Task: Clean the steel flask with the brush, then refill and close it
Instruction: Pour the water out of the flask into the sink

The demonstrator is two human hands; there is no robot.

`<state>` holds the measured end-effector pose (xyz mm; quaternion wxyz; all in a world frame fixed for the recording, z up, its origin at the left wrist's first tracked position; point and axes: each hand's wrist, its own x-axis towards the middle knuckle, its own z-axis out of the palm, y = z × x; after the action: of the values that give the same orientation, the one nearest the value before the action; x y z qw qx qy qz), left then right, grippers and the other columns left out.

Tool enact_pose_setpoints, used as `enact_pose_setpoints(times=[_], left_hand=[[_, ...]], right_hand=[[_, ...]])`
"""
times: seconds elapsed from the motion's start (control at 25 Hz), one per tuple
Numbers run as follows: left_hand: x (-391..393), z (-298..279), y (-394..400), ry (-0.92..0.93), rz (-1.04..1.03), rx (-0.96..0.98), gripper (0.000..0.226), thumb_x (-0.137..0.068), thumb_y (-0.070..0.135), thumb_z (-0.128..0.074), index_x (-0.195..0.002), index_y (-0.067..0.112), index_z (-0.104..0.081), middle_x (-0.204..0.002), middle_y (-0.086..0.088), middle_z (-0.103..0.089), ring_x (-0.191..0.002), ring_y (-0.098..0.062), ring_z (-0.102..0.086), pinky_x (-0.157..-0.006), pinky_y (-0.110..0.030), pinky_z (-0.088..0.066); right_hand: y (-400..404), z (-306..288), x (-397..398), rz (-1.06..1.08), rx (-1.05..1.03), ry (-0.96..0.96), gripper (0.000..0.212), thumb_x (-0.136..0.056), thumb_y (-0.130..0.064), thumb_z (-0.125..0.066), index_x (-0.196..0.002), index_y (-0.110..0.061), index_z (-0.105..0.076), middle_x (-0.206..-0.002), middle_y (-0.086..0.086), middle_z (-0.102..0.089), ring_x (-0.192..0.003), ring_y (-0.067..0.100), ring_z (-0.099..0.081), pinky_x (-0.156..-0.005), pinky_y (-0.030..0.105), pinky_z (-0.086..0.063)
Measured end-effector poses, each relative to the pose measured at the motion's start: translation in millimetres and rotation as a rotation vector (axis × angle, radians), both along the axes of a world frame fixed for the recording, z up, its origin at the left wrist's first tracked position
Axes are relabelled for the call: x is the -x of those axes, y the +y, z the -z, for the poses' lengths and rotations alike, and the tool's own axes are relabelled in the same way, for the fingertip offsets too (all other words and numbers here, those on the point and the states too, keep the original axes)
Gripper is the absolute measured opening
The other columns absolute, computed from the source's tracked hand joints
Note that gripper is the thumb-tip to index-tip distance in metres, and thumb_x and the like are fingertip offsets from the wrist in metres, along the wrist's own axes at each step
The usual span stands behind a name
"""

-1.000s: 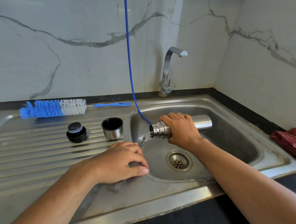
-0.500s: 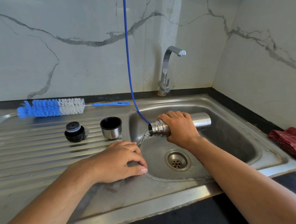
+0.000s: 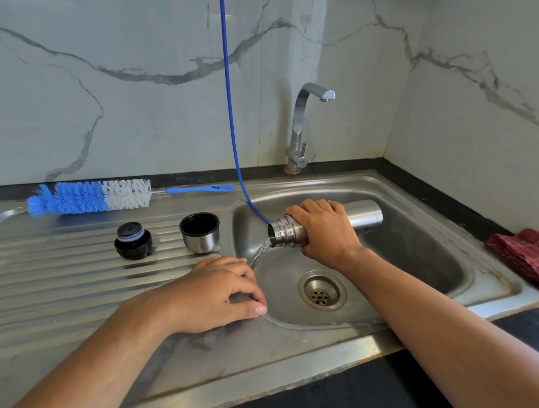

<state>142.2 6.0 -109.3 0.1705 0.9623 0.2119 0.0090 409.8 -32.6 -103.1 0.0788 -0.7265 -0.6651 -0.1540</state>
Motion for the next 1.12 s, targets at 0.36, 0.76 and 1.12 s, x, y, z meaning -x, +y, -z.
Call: enact_pose_setpoints(times=[0.36,0.76,1.12], left_hand=[[-0.7,-2.1,-2.2,0.017,-0.004,-0.008,0.059,-0.082,0.083,-0.034,-0.117,0.050,-0.068,-0.120,0.024,-0.054,-0.138,0.002,-0.034,-0.120,-0.030,-0.017],[-1.0,-1.4,-1.3,0.016,-0.006,-0.001,0.062,-0.079,0.084,-0.030,-0.115,0.051,-0.068,-0.120,0.025,-0.055,-0.138,0.003,-0.035,-0.120,-0.031,-0.018],[-1.5,-2.1,-1.5,0.024,-0.007,-0.007,0.064,-0.078,0.084,-0.029,-0.116,0.050,-0.068,-0.120,0.024,-0.055,-0.138,0.001,-0.036,-0.120,-0.032,-0.018]], right_hand=[[0.0,-0.2,1.3,-0.005,-0.026,-0.018,0.069,-0.077,-0.031,-0.082,-0.139,-0.033,-0.050,-0.128,-0.002,-0.059,-0.121,0.024,-0.053,-0.115,0.046,-0.033],[0.4,0.0,1.4,-0.013,-0.049,-0.040,0.070,-0.074,-0.029,-0.084,-0.136,-0.033,-0.052,-0.126,-0.002,-0.060,-0.119,0.024,-0.054,-0.114,0.047,-0.034],[0.3,-1.5,2.6,-0.017,-0.068,-0.058,0.069,-0.075,-0.029,-0.084,-0.137,-0.033,-0.053,-0.127,-0.002,-0.060,-0.120,0.024,-0.054,-0.116,0.047,-0.032]])
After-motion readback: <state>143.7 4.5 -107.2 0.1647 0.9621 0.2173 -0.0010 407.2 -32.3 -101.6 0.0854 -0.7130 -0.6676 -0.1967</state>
